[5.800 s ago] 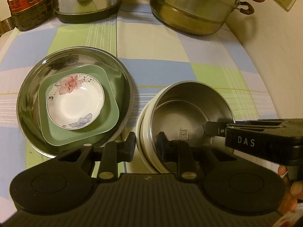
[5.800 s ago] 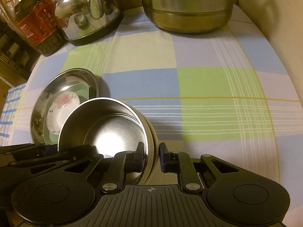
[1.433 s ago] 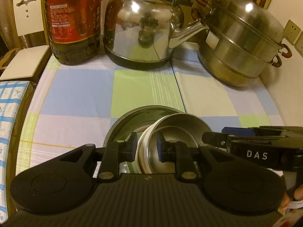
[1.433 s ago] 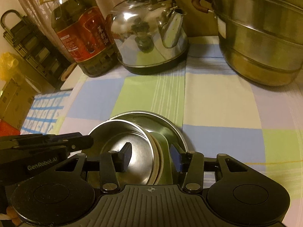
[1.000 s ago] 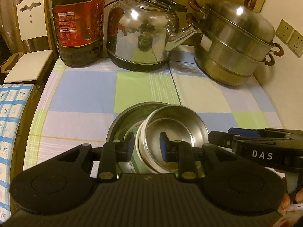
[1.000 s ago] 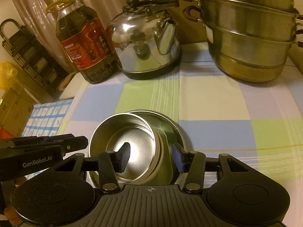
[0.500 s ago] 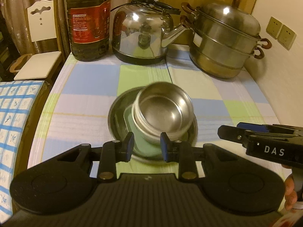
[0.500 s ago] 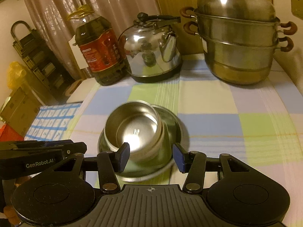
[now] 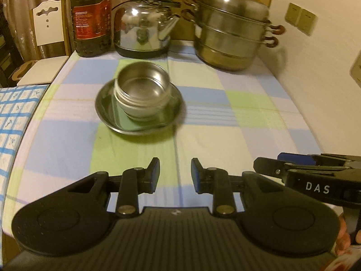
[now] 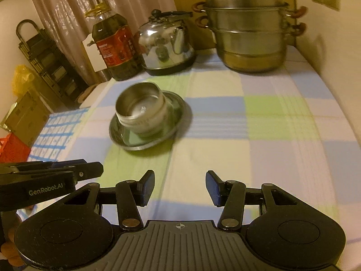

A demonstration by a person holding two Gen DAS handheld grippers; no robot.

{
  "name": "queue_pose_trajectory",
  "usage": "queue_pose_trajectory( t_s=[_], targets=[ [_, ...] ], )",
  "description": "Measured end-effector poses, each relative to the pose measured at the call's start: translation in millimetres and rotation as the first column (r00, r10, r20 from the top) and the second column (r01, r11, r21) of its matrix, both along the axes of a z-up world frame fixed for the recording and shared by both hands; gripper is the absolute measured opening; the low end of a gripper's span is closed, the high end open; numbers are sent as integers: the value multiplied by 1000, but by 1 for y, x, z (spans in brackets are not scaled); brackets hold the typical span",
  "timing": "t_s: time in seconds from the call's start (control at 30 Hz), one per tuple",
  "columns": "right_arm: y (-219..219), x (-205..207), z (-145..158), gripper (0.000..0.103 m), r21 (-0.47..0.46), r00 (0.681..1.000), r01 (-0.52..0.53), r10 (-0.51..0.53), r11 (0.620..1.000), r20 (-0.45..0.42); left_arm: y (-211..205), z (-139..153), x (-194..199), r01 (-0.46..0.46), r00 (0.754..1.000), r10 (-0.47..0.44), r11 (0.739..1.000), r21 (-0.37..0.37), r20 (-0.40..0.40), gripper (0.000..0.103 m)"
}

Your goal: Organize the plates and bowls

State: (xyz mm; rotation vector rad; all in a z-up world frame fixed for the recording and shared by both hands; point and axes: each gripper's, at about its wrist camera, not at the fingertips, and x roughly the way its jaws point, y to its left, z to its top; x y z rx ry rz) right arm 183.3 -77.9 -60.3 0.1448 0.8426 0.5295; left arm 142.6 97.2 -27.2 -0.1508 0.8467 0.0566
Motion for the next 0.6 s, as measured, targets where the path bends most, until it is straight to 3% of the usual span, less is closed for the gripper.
queue_pose_trajectory(
  t_s=[0.33, 0.6],
  targets=[
    [-65, -72, -4, 50, -14, 1000, 2, -2, 1000, 7, -68, 0, -72, 18, 1000, -18, 1000, 1, 14, 26],
    [-92, -107, -4, 50, -8, 1000, 22, -22, 1000, 6, -93, 3, -99, 60, 998, -60, 998, 4, 23, 27]
  ],
)
